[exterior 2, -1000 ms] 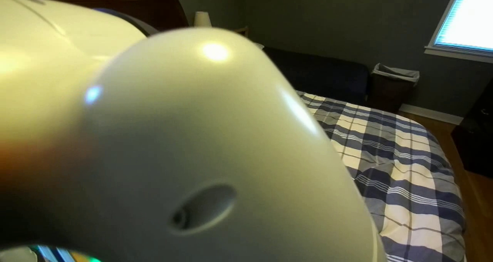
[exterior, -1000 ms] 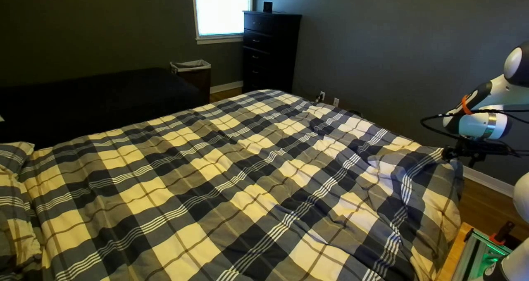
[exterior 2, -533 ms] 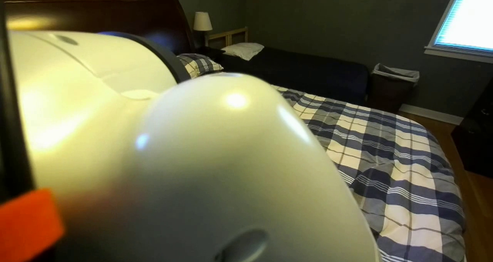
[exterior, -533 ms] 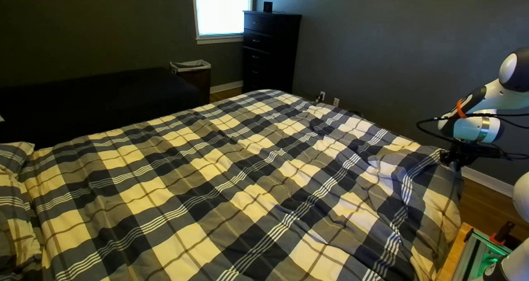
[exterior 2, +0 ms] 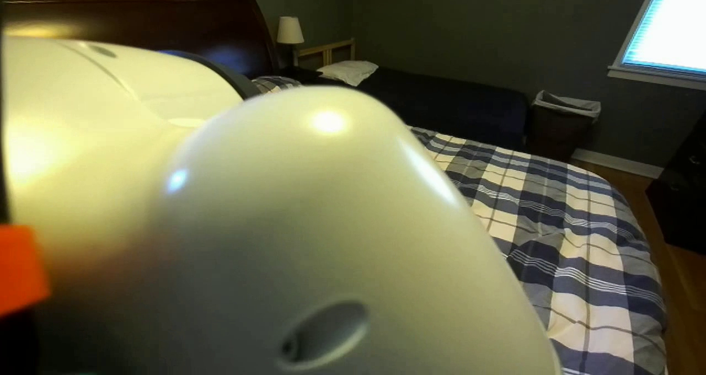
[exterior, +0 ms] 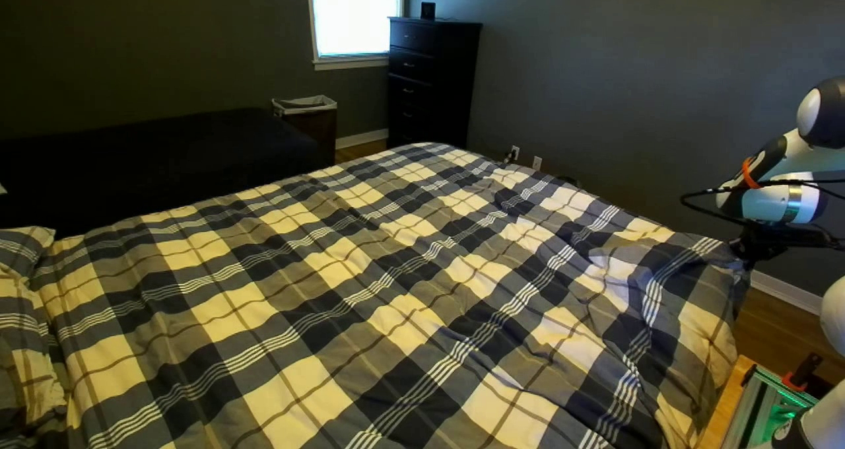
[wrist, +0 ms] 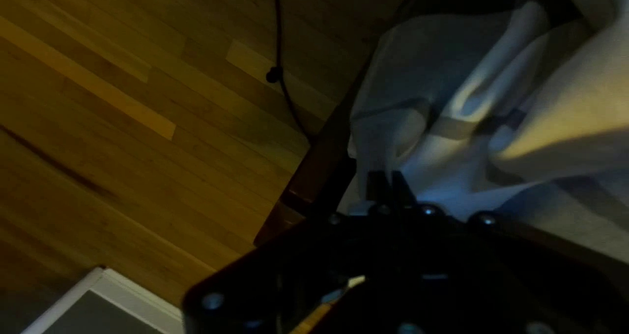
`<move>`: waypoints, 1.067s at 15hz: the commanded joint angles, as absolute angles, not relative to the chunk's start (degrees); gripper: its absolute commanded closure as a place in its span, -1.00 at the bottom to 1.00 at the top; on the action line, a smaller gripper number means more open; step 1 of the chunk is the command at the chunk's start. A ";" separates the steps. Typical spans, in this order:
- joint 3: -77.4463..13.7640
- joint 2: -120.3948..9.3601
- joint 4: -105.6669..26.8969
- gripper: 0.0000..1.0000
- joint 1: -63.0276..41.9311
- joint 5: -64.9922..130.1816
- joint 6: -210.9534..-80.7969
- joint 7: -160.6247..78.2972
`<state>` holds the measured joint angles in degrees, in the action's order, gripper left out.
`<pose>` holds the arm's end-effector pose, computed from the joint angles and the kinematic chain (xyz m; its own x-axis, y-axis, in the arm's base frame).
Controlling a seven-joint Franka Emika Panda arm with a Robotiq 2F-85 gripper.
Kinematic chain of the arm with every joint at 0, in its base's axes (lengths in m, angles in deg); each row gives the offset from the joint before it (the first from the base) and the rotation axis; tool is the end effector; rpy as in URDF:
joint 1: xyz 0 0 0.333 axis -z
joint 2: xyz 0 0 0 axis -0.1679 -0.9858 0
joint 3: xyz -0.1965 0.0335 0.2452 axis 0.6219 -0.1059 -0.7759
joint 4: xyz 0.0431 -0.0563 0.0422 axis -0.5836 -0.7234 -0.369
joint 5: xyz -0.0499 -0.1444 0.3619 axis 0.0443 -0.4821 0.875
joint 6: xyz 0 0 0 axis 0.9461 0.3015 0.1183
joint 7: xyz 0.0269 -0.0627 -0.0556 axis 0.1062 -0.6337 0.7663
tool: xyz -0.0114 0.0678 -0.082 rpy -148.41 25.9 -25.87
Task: Move the hanger to the right, then cover the hanger with the blanket
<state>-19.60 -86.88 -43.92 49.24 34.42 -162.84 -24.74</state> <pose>0.1960 -0.6548 0.1400 0.5604 -0.8240 0.0838 -0.8139 -0.5291 0.2401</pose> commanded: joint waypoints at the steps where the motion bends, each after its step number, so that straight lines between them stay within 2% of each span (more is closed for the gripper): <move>1: -15.49 -86.96 -43.06 0.99 46.04 31.84 -162.19 -29.67; 5: -9.03 -86.24 -44.52 0.99 40.68 29.19 -165.91 -37.33; 11: 6.89 -87.46 -47.83 0.99 26.98 25.33 -167.92 -52.87; 16: 10.94 -90.69 -48.51 0.99 21.41 26.78 -166.13 -54.18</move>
<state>7.33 -88.17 -47.91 24.13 27.32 -166.71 -52.14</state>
